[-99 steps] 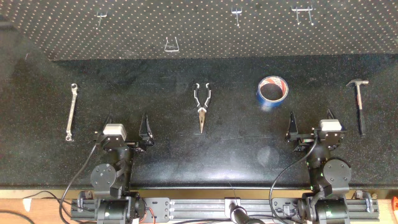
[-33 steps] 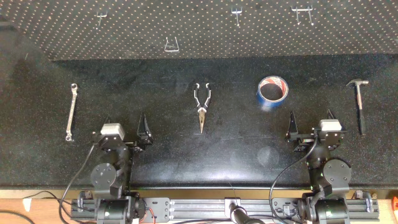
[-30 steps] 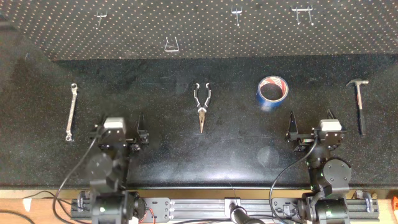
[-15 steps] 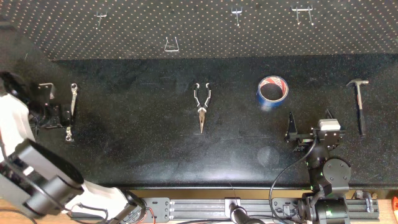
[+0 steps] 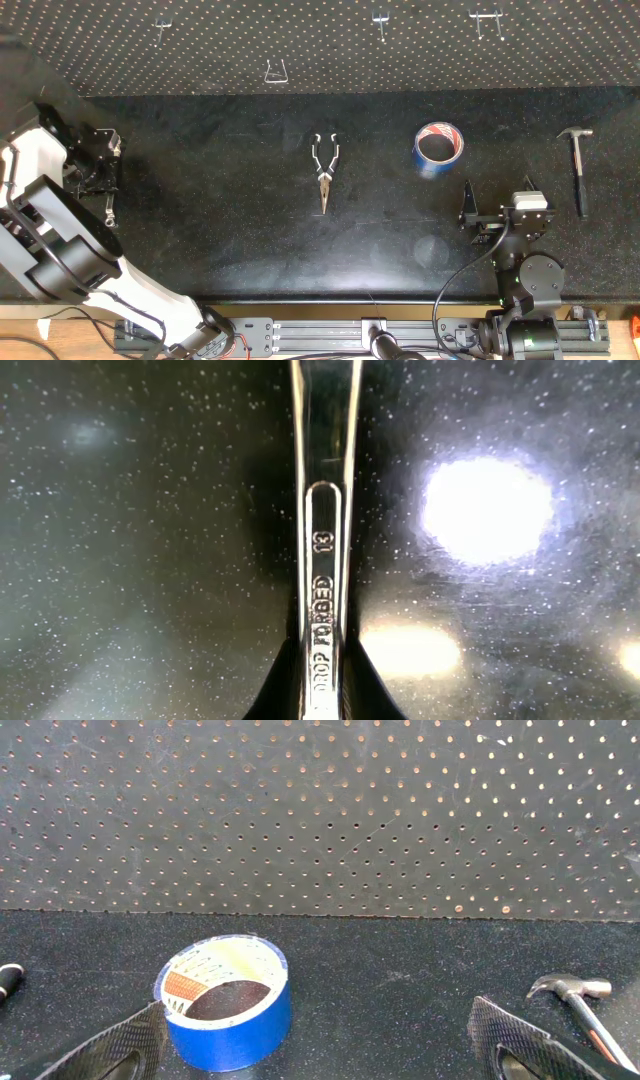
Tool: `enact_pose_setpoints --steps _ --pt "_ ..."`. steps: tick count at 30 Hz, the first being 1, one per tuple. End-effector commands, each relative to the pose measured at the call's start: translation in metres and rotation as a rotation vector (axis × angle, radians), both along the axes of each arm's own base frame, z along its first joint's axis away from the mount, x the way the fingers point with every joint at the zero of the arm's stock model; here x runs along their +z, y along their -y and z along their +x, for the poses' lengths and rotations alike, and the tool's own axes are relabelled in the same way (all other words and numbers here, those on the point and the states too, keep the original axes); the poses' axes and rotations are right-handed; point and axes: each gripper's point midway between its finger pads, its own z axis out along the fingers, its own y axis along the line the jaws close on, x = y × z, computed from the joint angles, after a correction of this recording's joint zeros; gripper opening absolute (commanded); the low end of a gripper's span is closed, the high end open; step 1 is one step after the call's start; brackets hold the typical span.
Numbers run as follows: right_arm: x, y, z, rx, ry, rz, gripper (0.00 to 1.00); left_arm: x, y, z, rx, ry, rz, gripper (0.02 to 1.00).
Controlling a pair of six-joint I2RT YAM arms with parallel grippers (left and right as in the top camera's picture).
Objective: Place Tools Onto Pegboard
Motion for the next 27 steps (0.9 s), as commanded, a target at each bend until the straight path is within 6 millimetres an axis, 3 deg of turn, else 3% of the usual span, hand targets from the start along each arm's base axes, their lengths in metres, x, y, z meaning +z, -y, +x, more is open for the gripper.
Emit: enact_pose_setpoints --steps 1,2,5,8,11,13,15,18,20,24,27 --pt "-0.002 -0.001 0.000 0.008 -0.001 -0.014 0.978 -0.018 0.010 -0.001 0.128 -0.012 -0.065 0.027" --pt "-0.002 -0.001 0.000 0.008 -0.001 -0.014 0.978 -0.001 0.011 0.003 0.122 0.026 -0.052 0.029" --pt "-0.002 -0.001 0.000 0.008 -0.001 -0.014 0.978 0.093 0.021 0.034 0.055 0.280 0.069 0.027" --pt "-0.002 -0.001 0.000 0.008 -0.001 -0.014 0.978 0.188 0.061 0.063 0.070 0.609 0.116 0.029" --pt "-0.002 -0.001 0.000 0.008 -0.001 -0.014 0.978 0.234 0.119 0.072 0.044 0.833 0.111 0.029" --pt "-0.001 -0.001 0.000 0.008 -0.001 -0.014 0.978 0.234 0.162 0.073 -0.064 0.921 0.120 0.029" --pt "-0.002 -0.001 0.000 0.008 -0.001 -0.014 0.978 0.209 0.186 0.074 -0.122 0.913 0.104 0.027" --pt "-0.002 -0.001 0.000 0.008 -0.001 -0.014 0.978 0.182 0.186 0.082 -0.107 0.864 0.083 0.027" --pt "-0.001 -0.001 0.000 0.008 -0.001 -0.014 0.978 0.172 0.176 0.089 -0.047 0.846 0.114 0.027" --pt "-0.002 -0.001 0.000 0.008 -0.001 -0.014 0.978 0.172 0.172 0.095 -0.025 0.860 0.125 0.029" --pt "-0.002 -0.001 0.000 0.008 -0.001 -0.014 0.978 0.183 0.173 0.093 -0.028 0.891 0.129 0.027"
